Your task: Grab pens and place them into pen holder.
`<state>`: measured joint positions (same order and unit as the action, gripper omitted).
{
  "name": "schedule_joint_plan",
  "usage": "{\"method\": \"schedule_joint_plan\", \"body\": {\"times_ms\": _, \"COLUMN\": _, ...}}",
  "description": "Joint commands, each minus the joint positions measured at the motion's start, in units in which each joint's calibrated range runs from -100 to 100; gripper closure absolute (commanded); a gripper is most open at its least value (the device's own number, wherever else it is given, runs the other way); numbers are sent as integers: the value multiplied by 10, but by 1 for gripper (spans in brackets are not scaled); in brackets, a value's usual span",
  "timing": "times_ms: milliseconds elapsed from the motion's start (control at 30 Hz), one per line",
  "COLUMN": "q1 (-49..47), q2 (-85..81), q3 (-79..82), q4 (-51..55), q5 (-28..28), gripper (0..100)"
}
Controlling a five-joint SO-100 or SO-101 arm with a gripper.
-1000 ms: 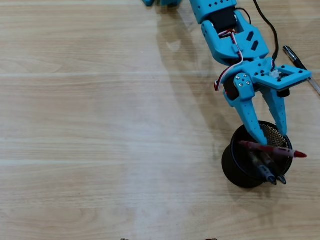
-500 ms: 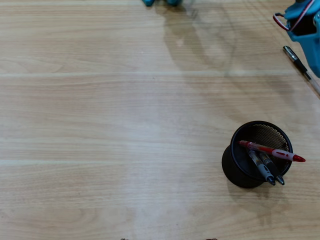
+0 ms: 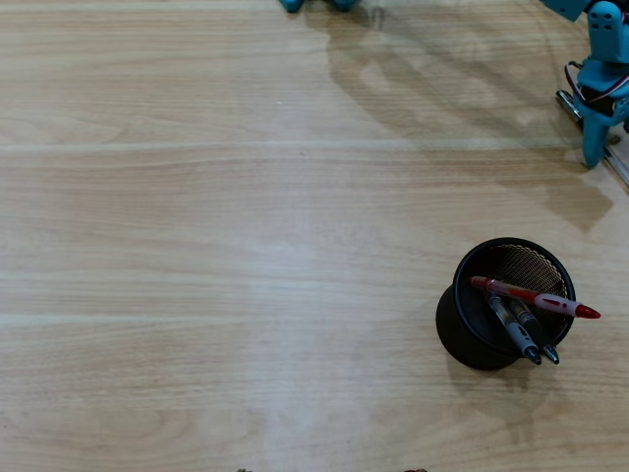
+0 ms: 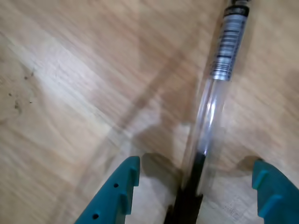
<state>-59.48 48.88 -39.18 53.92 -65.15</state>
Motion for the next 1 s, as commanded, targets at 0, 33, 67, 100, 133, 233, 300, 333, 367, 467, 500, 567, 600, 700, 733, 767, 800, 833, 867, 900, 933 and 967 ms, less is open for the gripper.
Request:
{"method": "schedule_joint_plan", "body": {"times_ms": 0, "q1": 17, "q2": -15, "q3": 64, "q4": -18, "q5": -2, "gripper": 73}}
{"method": "schedule_joint_plan", "body": {"times_ms": 33, "q1": 19, "q2": -15, "q3": 79, "q4": -29, "q5": -2, "gripper": 73}}
{"method": "schedule_joint_plan", "body": {"times_ms": 67, "q1": 21, "q2": -15, "q3": 93, "q4": -40, "q5": -2, "gripper": 74}}
{"method": "schedule_joint_plan", "body": {"times_ms": 100, "q1": 23, "q2": -15, "q3": 109, "q4": -52, "q5": -2, "gripper": 75}}
{"method": "schedule_joint_plan", "body": {"times_ms": 133, "q1": 27, "q2": -16, "q3": 120, "q4": -65, "q5": -2, "gripper": 76}}
{"method": "schedule_joint_plan", "body": {"times_ms": 233, "q1": 29, "q2": -27, "q3": 148, "q4": -104, "q5": 1, "gripper": 77}}
{"method": "schedule_joint_plan", "body": {"times_ms": 300, "q1": 29, "q2": -36, "q3": 169, "q4": -126, "q5": 2, "gripper": 77}}
{"method": "schedule_joint_plan", "body": {"times_ms": 333, "q1": 29, "q2": -46, "q3": 196, "q4": -150, "q5": 2, "gripper": 77}}
{"method": "schedule_joint_plan", "body": {"times_ms": 367, "q1": 29, "q2": -50, "q3": 209, "q4": -164, "q5": 2, "gripper": 77}}
{"method": "schedule_joint_plan", "body": {"times_ms": 467, "q1": 28, "q2": -62, "q3": 249, "q4": -210, "q5": 2, "gripper": 77}}
{"method": "schedule_joint_plan", "body": {"times_ms": 500, "q1": 25, "q2": -67, "q3": 265, "q4": -226, "q5": 0, "gripper": 77}}
{"method": "schedule_joint_plan", "body": {"times_ms": 567, "q1": 21, "q2": -79, "q3": 298, "q4": -259, "q5": -1, "gripper": 77}}
{"method": "schedule_joint_plan", "body": {"times_ms": 600, "q1": 18, "q2": -85, "q3": 315, "q4": -277, "q5": -1, "gripper": 78}}
{"method": "schedule_joint_plan", "body": {"times_ms": 700, "q1": 8, "q2": -104, "q3": 369, "q4": -332, "q5": 1, "gripper": 78}}
{"method": "schedule_joint_plan", "body": {"times_ms": 733, "q1": 8, "q2": -111, "q3": 385, "q4": -346, "q5": 3, "gripper": 78}}
{"method": "schedule_joint_plan", "body": {"times_ms": 767, "q1": 7, "q2": -119, "q3": 404, "q4": -361, "q5": 3, "gripper": 78}}
{"method": "schedule_joint_plan", "body": {"times_ms": 800, "q1": 3, "q2": -128, "q3": 423, "q4": -375, "q5": 5, "gripper": 78}}
{"method": "schedule_joint_plan", "body": {"times_ms": 833, "q1": 0, "q2": -136, "q3": 445, "q4": -390, "q5": 11, "gripper": 78}}
{"method": "schedule_joint_plan", "body": {"times_ms": 867, "q1": -2, "q2": -146, "q3": 466, "q4": -406, "q5": 14, "gripper": 79}}
{"method": "schedule_joint_plan", "body": {"times_ms": 900, "q1": -4, "q2": -156, "q3": 487, "q4": -424, "q5": 14, "gripper": 81}}
{"method": "schedule_joint_plan", "body": {"times_ms": 933, "q1": -4, "q2": -163, "q3": 507, "q4": -440, "q5": 16, "gripper": 81}}
{"method": "schedule_joint_plan", "body": {"times_ms": 967, "q1": -4, "q2": -170, "q3": 524, "q4": -457, "q5": 17, "gripper": 82}}
